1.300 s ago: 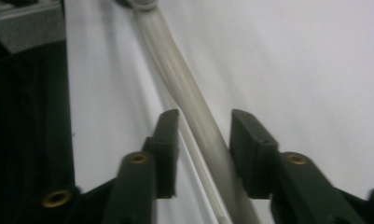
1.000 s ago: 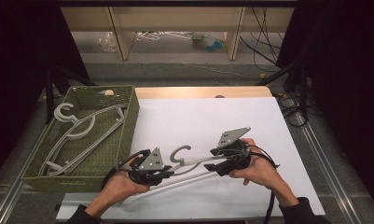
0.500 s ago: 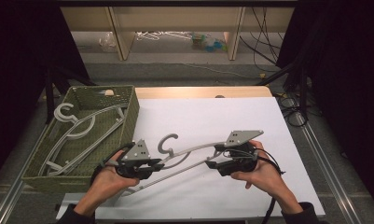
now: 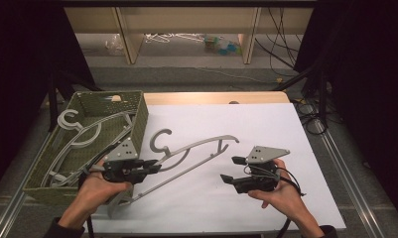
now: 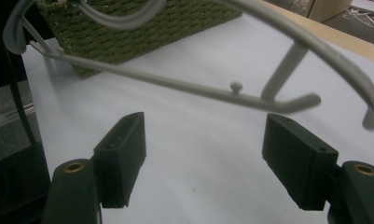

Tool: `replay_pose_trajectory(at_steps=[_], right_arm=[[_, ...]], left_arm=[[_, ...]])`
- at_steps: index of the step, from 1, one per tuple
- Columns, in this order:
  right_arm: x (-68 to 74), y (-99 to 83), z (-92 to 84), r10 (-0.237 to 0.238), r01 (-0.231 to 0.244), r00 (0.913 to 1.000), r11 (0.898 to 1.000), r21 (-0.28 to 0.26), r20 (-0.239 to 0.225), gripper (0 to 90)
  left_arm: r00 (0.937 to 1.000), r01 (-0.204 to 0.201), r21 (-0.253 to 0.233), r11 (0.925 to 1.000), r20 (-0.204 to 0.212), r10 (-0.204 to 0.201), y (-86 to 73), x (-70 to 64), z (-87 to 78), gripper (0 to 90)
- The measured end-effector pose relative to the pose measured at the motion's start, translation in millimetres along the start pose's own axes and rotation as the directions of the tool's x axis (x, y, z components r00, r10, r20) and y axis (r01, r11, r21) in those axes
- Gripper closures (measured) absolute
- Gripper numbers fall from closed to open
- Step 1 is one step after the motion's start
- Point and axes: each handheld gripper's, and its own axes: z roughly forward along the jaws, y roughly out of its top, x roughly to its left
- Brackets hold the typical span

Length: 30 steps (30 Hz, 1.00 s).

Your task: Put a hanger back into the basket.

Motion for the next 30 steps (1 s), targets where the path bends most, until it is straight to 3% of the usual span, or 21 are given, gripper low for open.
replay_pose_trajectory(at_steps=[10, 16, 17, 18, 19, 20, 22, 28, 30], right_arm=[[-0.1, -16.6, -1.2, 0.001, -0.001, 1.0, 1.0, 0.011, -0.01, 30.6], [-0.3, -20.0, -2.4, 0.007, -0.006, 0.9999, 1.0, 0.012, -0.009, 30.6], [-0.5, -21.1, -2.5, 0.011, -0.011, 0.9999, 1.0, 0.013, -0.012, 30.6], [-0.9, -21.7, -2.5, 0.013, -0.013, 0.9999, 1.0, 0.012, -0.011, 30.6], [-1.6, -22.5, -2.6, 0.008, -0.008, 0.9999, 1.0, 0.011, -0.007, 30.6], [-1.7, -23.1, -3.1, 0.012, -0.012, 0.9999, 1.0, 0.012, -0.005, 30.4], [-1.9, -24.0, -4.1, 0.018, -0.018, 0.9998, 1.0, 0.008, -0.004, 30.1], [-2.8, -26.3, -6.3, 0.019, -0.019, 0.9998, 1.0, 0.008, -0.001, 30.0], [-3.0, -27.1, -6.7, 0.02, -0.02, 0.9998, 1.0, 0.011, -0.001, 30.0]], left_arm=[[0.9992, 0.041, -0.03, 0.9987, 0.008, -0.04, 9.6, 11.8, -26.8, 79.0], [0.9976, 0.063, -0.041, 0.9972, -0.026, -0.064, 12.9, 24.6, -47.2, 79.0], [0.9972, 0.065, -0.072, 0.9953, -0.032, -0.067, 12.3, 26.6, -48.1, 79.0], [0.9958, 0.084, -0.046, 0.9954, -0.033, -0.085, 13.3, 29.4, -53.4, 79.0], [0.9955, 0.086, -0.053, 0.9949, -0.035, -0.088, 13.4, 32.6, -56.4, 79.0], [0.994, 0.101, -0.085, 0.9912, -0.034, -0.104, 12.9, 35.0, -58.0, 79.0], [0.9921, 0.115, -0.07, 0.9909, -0.041, -0.118, 14.5, 38.4, -65.7, 79.0], [0.9884, 0.149, -0.099, 0.9838, -0.014, -0.151, 19.9, 45.0, -82.3, 79.0], [0.9874, 0.15, -0.099, 0.9838, -0.036, -0.154, 22.0, 47.3, -88.5, 79.0]])
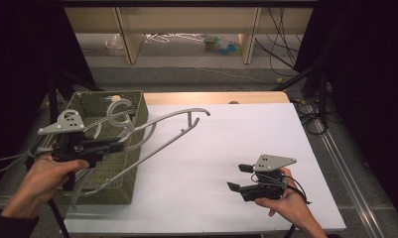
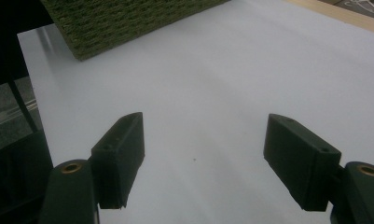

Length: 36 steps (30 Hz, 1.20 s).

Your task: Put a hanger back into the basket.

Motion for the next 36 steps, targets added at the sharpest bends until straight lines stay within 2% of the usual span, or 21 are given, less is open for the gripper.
replay_pose_trajectory(at_steps=[2, 10, 13, 17, 20, 22, 26, 28, 30, 35, 36], right_arm=[[0.0, -0.4, -0.2, 0.0, 0.0, 1.0, 1.0, -0.001, -0.001, 30.0], [-1.1, -3.1, -0.8, 0.008, -0.008, 1.0, 1.0, 0.005, 0.0, 29.8], [-1.4, -3.5, -1.6, 0.011, -0.011, 0.9999, 1.0, 0.006, 0.002, 29.6], [-1.5, -4.5, -2.7, 0.016, -0.016, 0.9999, 1.0, 0.006, 0.001, 29.6], [-2.0, -5.6, -3.5, 0.014, -0.014, 0.9999, 1.0, 0.002, 0.005, 29.3], [-2.2, -6.5, -4.4, 0.02, -0.02, 0.9998, 1.0, 0.002, 0.004, 28.1], [-2.4, -8.0, -6.0, 0.029, -0.029, 0.9995, 0.999, -0.014, 0.014, 25.9], [-2.5, -8.9, -6.7, 0.034, -0.033, 0.9993, 0.999, -0.019, 0.016, 24.2], [-2.6, -9.7, -7.1, 0.037, -0.036, 0.9992, 0.999, -0.018, 0.016, 22.9], [-2.8, -12.8, -6.9, 0.05, -0.049, 0.9986, 0.999, -0.01, 0.019, 22.2], [-2.4, -12.3, -8.2, 0.054, -0.055, 0.9983, 0.998, 0.007, 0.019, 22.2]], left_arm=[[1.0, 0.0, -0.005, 1.0, -0.005, 0.0, 1.1, 1.1, -2.1, 79.0], [0.9971, 0.014, -0.019, 0.9997, -0.075, -0.015, 7.1, 20.4, -23.0, 78.9], [0.9948, 0.043, -0.035, 0.9985, -0.091, -0.046, 5.9, 31.0, -30.0, 78.9], [0.9886, 0.079, -0.057, 0.9952, -0.124, -0.086, 3.2, 47.7, -39.8, 78.9], [0.9841, 0.092, -0.066, 0.9935, -0.146, -0.101, 0.7, 57.4, -45.7, 78.9], [0.9805, 0.086, -0.058, 0.9946, -0.173, -0.095, -2.4, 63.9, -49.1, 78.9], [0.9755, 0.093, -0.053, 0.9942, -0.195, -0.102, -8.2, 74.6, -53.3, 78.9], [0.971, 0.108, -0.053, 0.9927, -0.209, -0.117, -11.6, 81.9, -56.0, 78.9], [0.9698, 0.113, -0.052, 0.9922, -0.211, -0.122, -12.7, 84.2, -56.9, 78.9], [0.96, 0.125, -0.045, 0.9912, -0.247, -0.132, -17.8, 100.3, -61.1, 78.9], [0.9584, 0.125, -0.042, 0.9912, -0.253, -0.132, -18.1, 102.0, -61.0, 78.9]])
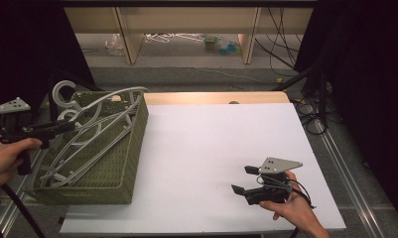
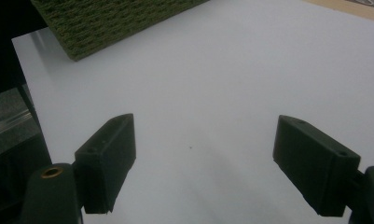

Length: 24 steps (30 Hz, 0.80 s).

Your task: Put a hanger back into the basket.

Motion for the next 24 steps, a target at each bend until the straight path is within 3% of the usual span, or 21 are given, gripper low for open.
replay_pose_trajectory(at_steps=[9, 24], right_arm=[[-0.3, -1.1, 2.7, -0.004, 0.004, 1.0, 1.0, -0.01, -0.007, 22.4], [0.3, -1.5, 4.6, -0.006, 0.006, 0.9999, 1.0, -0.002, -0.012, 22.6]], left_arm=[[0.9993, 0.012, 0.035, 0.9993, -0.036, -0.011, -0.1, 16.8, 6.1, 78.9], [0.997, -0.014, 0.124, 0.9922, -0.074, 0.023, 0.4, 36.6, 26.7, 78.9]])
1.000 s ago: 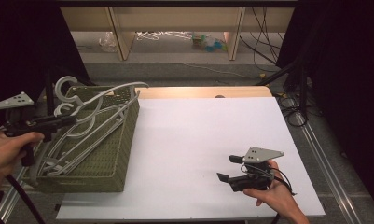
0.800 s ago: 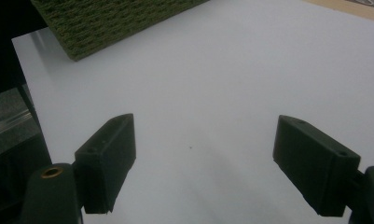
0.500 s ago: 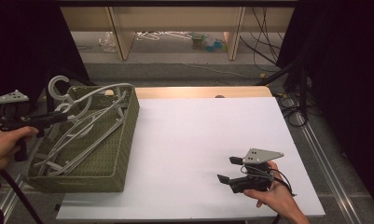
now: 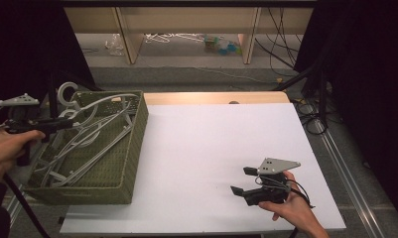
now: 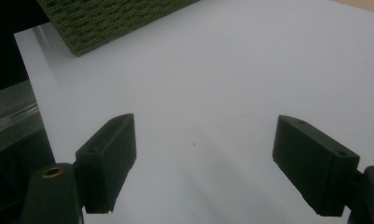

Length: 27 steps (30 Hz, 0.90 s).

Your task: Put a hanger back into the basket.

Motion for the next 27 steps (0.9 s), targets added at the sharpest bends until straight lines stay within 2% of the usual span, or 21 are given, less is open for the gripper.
replay_pose_trajectory(at_steps=[7, 11, 12, 15, 17, 23, 27], right_arm=[[-0.4, -0.2, 0.3, 0.0, 0.0, 1.0, 1.0, 0.003, 0.001, 22.6], [-0.1, -0.3, 0.2, -0.002, 0.002, 1.0, 1.0, 0.006, -0.003, 22.6], [-0.3, -0.3, 0.4, -0.006, 0.006, 1.0, 1.0, 0.006, -0.001, 22.6], [-0.5, -0.7, 0.7, -0.009, 0.009, 0.9999, 1.0, 0.013, -0.007, 22.7], [-0.5, -0.9, 0.8, -0.011, 0.011, 0.9999, 1.0, 0.015, -0.006, 22.7], [-0.6, -0.6, 0.5, -0.012, 0.012, 0.9999, 1.0, 0.012, -0.002, 22.7], [-0.6, -0.5, 0.1, -0.01, 0.01, 0.9999, 1.0, 0.011, -0.001, 22.7]], left_arm=[[1.0, -0.002, 0.044, 0.999, 0.007, 0.002, 1.9, 1.0, 14.5, 78.8], [0.9999, -0.016, 0.076, 0.9969, 0.003, 0.016, 3.3, 0.5, 27.1, 78.7], [0.9989, -0.046, 0.12, 0.9917, -0.001, 0.047, 3.3, 3.3, 28.8, 78.7], [0.9986, -0.051, 0.147, 0.9878, -0.008, 0.052, 1.9, 4.5, 36.2, 78.7], [0.9974, -0.059, 0.161, 0.9852, -0.03, 0.065, 1.0, 4.7, 41.1, 78.7], [0.996, -0.056, 0.185, 0.9811, -0.058, 0.068, -3.7, 3.0, 52.2, 78.7], [0.9971, -0.031, 0.192, 0.9809, -0.062, 0.043, -9.5, 5.2, 54.0, 78.7]])
